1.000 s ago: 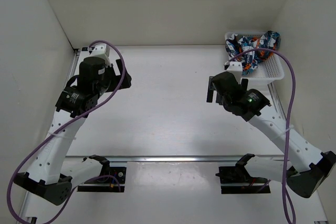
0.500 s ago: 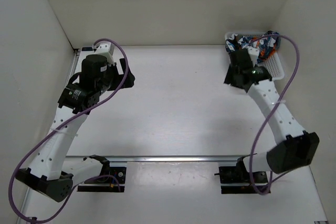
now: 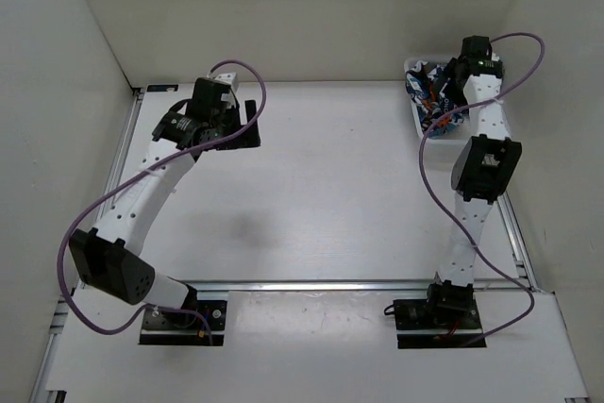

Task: Fold and stack the shorts
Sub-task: Grab the shorts from the pile, then move the shorts to the center of the board

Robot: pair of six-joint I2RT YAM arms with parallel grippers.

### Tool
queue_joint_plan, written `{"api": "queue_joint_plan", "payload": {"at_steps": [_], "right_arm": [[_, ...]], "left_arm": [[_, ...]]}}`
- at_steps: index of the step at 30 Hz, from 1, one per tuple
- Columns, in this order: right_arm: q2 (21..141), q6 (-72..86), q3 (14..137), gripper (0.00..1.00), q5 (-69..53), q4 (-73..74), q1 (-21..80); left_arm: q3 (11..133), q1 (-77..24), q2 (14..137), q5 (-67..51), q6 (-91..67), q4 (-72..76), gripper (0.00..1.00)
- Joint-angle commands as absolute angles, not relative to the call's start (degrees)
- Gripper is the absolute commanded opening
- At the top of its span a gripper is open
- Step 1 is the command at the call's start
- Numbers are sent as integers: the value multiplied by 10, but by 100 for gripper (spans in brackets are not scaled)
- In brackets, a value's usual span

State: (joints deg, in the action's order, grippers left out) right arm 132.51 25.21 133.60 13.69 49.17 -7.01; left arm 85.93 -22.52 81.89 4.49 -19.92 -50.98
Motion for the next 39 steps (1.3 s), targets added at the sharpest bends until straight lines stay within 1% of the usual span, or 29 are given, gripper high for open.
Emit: {"api": "queue_joint_plan", "payload": {"at_steps": [1, 3, 4, 7, 8, 9, 12, 13, 17, 19, 20, 22, 23, 25, 27, 28, 29, 30, 31, 33, 34, 35, 36, 37, 38, 39], "right_arm": [[1396, 257, 1430, 89, 94, 529, -90], [1437, 264, 1445, 80, 71, 503, -96], [1444, 265, 1456, 63, 47, 494, -102], [1444, 277, 1463, 23, 36, 480, -102], [1418, 277, 1463, 8, 42, 474, -102], [1399, 277, 1454, 1, 49, 469, -102], [1301, 263, 1443, 0, 49, 442, -91], [1248, 256, 1443, 0, 14, 433, -91], [1122, 243, 1458, 0, -60, 410, -59], [1061, 243, 1458, 0, -126, 395, -46], [1043, 243, 1458, 0, -164, 384, -34], [1002, 251, 1428, 0, -231, 364, -16], [989, 251, 1419, 0, -267, 359, 14], [951, 244, 1373, 0, -273, 359, 52], [924, 233, 1325, 0, -261, 359, 120], [899, 228, 1266, 0, -231, 359, 145], [888, 214, 1233, 0, -215, 353, 192], [878, 214, 1197, 0, -192, 353, 215], [864, 214, 1128, 0, -172, 353, 234], [858, 207, 1057, 0, -129, 348, 273], [858, 213, 984, 12, -115, 342, 280], [868, 213, 950, 56, -99, 332, 287], [879, 213, 906, 78, -79, 337, 287], [892, 213, 905, 86, -63, 359, 280], [914, 219, 905, 90, -47, 379, 275], [914, 227, 911, 90, -14, 405, 270]], "left_arm": [[899, -228, 827, 53, -185, -512, 100], [904, -228, 844, 53, -185, -512, 100], [910, -228, 844, 53, -185, -512, 100], [918, -228, 865, 53, -180, -518, 100], [925, -228, 865, 45, -180, -518, 100], [925, -228, 865, 45, -180, -518, 100], [930, -228, 865, 24, -180, -518, 100], [930, -228, 865, 12, -185, -518, 100], [930, -228, 844, 6, -198, -518, 100], [930, -207, 827, 12, -210, -526, 100], [930, -197, 819, -2, -218, -526, 100], [921, -178, 789, -14, -223, -531, 100], [914, -164, 777, -20, -223, -531, 100], [914, -151, 753, -20, -223, -547, 100], [920, -131, 717, -9, -229, -566, 100], [927, -123, 707, 0, -229, -575, 100], [927, -106, 687, 7, -229, -583, 100], [933, -97, 679, 21, -229, -591, 100], [939, -87, 672, 21, -229, -607, 100], [933, -73, 651, 21, -229, -614, 100], [919, -64, 641, 21, -229, -614, 100], [912, -64, 641, 14, -229, -614, 100], [904, -64, 636, 14, -229, -614, 100], [897, -59, 635, 5, -235, -614, 100], [883, -59, 641, -10, -235, -614, 100], [876, -59, 641, -17, -235, -614, 100]]}}
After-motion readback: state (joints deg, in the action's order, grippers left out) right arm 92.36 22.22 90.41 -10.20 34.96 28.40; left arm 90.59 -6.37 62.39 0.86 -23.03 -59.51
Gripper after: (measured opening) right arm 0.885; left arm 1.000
